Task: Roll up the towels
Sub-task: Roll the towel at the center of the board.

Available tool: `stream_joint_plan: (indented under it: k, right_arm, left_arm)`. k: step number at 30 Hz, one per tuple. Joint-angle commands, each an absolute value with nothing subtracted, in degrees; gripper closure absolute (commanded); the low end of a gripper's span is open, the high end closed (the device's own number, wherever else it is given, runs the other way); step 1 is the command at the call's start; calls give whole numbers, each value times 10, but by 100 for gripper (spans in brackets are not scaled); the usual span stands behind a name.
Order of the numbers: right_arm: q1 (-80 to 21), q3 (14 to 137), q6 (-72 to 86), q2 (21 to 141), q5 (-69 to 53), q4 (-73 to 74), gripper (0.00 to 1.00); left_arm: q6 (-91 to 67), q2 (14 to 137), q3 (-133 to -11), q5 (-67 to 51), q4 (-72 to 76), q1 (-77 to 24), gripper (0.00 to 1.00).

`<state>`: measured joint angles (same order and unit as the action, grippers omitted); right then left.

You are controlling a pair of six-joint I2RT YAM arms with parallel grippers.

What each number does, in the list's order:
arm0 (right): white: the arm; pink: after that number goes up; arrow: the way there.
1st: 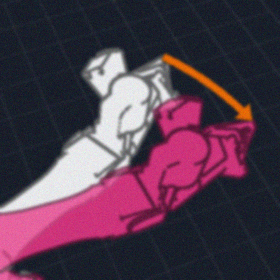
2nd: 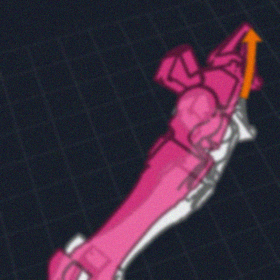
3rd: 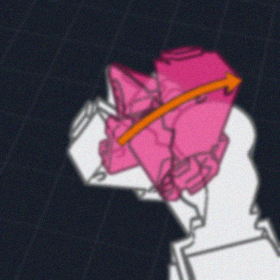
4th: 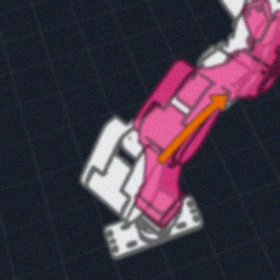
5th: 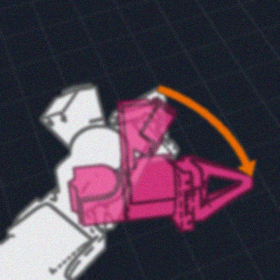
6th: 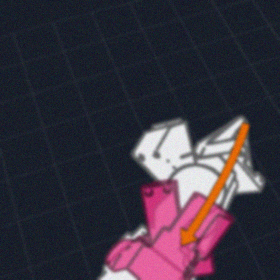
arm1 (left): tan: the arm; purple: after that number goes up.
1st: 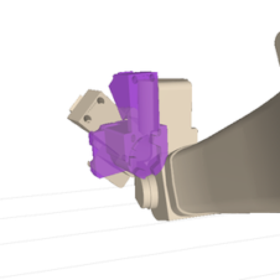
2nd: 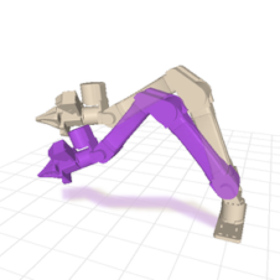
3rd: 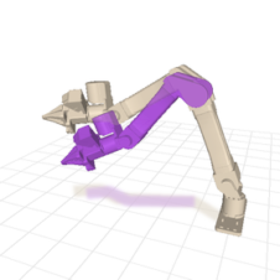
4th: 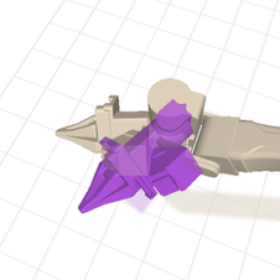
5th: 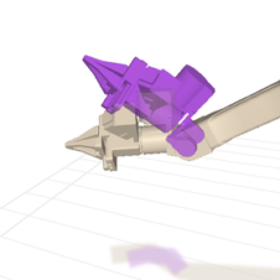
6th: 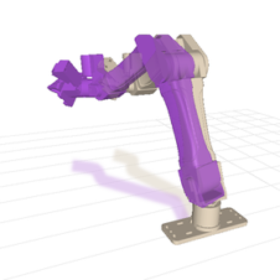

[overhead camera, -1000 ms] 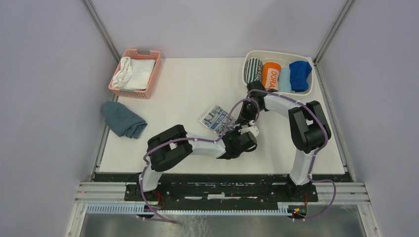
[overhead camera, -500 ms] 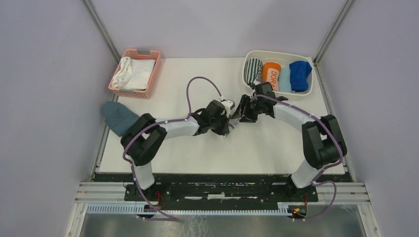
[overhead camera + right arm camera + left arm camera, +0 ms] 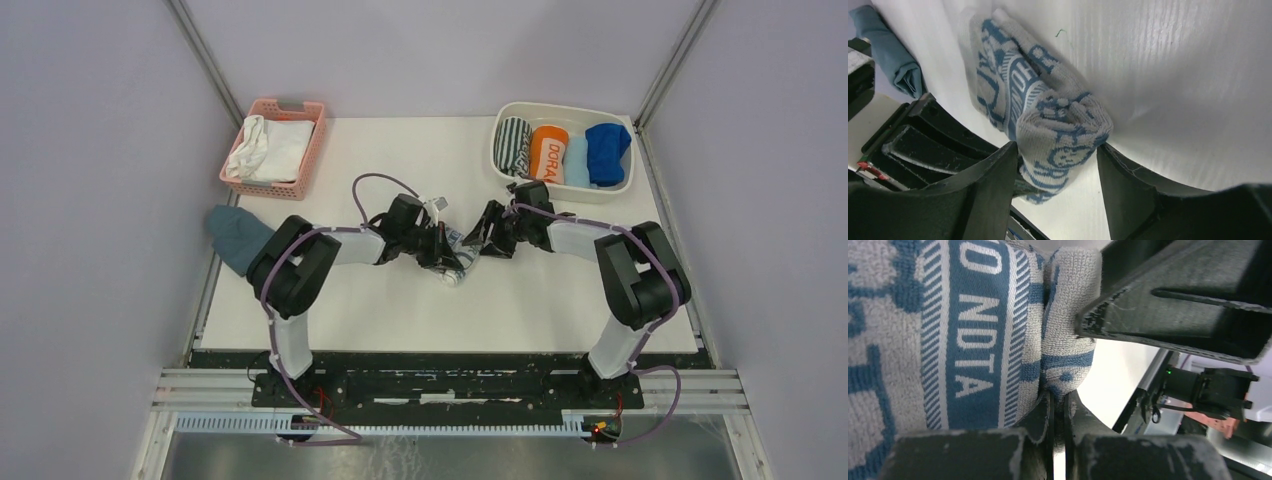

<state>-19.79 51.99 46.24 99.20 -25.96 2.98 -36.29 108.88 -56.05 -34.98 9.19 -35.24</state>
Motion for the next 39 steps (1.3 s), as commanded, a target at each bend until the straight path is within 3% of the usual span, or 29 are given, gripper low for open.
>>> stream_joint_plan:
  k: [1, 4, 7, 15, 21, 27, 33, 39]
  right_arm:
    - [-196, 514, 506, 1031, -284, -55, 34]
    - [-196, 510, 509, 1051, -278, -48, 40]
    - [-196, 512, 496, 1056, -251, 7, 55]
    - [-203, 590, 460, 1032, -140, 228, 87]
    - [-206, 651, 459, 1046, -121, 316, 96]
    - [-206, 677, 465, 1079, -140, 342, 98]
    - [-207, 683, 475, 1086, -150, 349, 98]
    - [-206, 688, 474, 1085, -157, 355, 98]
  left_arm:
    - [-438, 1118, -558, -410, 139, -342, 97]
    - [-460, 1130, -558, -411, 145, -337, 97]
    - [-466, 1129, -559, -395, 129, -331, 94]
    - [-370, 1036, -573, -246, 1, -362, 62]
    - [-279, 935, -584, 62, -74, -493, 39]
    - [-162, 950, -614, 361, -70, -644, 29]
    - [-60, 1049, -660, 483, -45, -716, 28]
    - [1, 1131, -684, 531, -10, -726, 29]
